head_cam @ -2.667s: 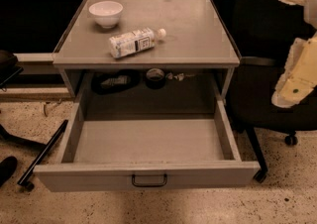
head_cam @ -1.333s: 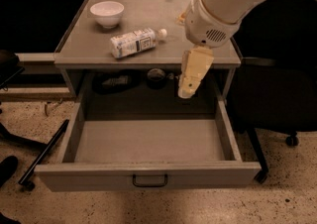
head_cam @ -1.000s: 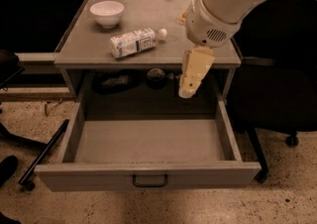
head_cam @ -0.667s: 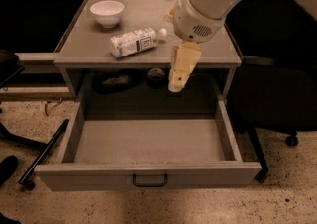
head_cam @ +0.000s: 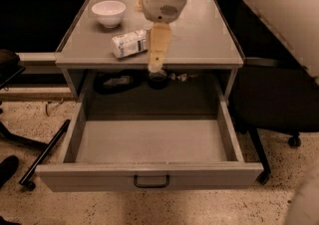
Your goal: Place blue plastic bottle into top drawer
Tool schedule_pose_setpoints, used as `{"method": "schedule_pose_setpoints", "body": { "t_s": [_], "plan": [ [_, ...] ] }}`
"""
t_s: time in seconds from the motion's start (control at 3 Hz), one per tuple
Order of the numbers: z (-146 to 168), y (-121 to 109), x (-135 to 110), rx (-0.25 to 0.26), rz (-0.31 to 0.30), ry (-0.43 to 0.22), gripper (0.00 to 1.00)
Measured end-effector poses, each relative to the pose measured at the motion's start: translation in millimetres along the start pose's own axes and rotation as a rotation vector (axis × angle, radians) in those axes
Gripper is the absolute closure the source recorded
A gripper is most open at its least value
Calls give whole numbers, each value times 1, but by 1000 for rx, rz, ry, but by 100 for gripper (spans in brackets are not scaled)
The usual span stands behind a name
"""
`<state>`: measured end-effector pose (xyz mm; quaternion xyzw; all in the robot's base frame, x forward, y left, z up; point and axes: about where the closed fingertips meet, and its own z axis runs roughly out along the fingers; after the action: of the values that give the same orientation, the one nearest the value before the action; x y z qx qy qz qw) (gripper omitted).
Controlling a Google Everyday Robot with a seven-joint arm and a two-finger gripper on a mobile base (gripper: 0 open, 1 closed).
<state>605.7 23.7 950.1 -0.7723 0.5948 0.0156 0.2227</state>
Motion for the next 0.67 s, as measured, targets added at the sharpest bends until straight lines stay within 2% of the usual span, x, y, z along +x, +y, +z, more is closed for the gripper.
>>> {"method": "schedule_pose_setpoints", "body": {
  "t_s": [0.33,0.67],
  "plan": [
    [-6,-4,-15,-13,-24,-10,0],
    [-6,-4,-15,-13,-24,-10,0]
  ]
}}
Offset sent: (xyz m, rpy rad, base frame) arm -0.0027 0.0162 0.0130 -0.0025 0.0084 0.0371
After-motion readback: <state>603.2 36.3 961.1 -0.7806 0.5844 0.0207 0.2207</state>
